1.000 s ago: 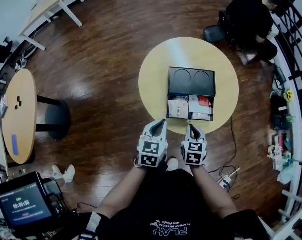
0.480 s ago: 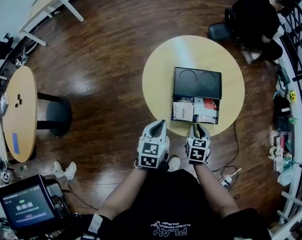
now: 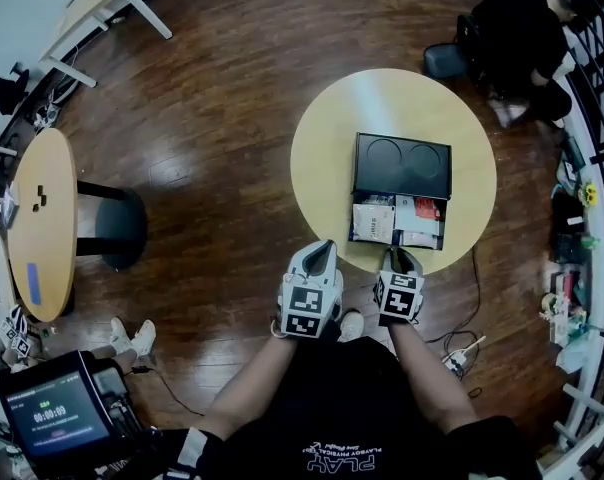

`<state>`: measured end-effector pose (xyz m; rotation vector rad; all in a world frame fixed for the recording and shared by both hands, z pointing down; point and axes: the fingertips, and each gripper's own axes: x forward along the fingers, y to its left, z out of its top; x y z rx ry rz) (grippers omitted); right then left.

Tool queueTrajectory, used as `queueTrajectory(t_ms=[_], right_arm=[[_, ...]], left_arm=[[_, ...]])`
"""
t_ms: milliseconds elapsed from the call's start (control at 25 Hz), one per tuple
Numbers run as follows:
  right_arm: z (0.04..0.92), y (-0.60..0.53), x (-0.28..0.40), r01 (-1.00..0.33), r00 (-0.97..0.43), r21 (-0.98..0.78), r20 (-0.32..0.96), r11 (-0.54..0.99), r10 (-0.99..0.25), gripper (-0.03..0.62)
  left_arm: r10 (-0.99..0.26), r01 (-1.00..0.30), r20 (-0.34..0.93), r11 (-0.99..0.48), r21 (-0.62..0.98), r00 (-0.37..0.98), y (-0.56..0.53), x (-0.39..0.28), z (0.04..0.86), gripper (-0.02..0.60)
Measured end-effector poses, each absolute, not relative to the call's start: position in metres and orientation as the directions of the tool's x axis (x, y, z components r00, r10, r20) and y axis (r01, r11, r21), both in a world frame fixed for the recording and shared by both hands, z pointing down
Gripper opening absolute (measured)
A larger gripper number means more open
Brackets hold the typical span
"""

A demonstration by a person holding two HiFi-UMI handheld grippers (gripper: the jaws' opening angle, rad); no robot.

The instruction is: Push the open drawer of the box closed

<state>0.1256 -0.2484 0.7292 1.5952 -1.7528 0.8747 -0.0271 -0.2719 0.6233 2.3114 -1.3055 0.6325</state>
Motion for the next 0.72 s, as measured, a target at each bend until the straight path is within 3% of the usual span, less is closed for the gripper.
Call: queueTrajectory(t_ms=[720], right_arm=[[0.7306,-0.2540,0.1255,-0.994,-0.090,-0.035,0.781,0.100,-0.619,0.075]], left_arm=[[-0.675,-0.858,0.573,-0.503,0.102,0.464,-0.2694,-0.0247,0.6276,-0.003]])
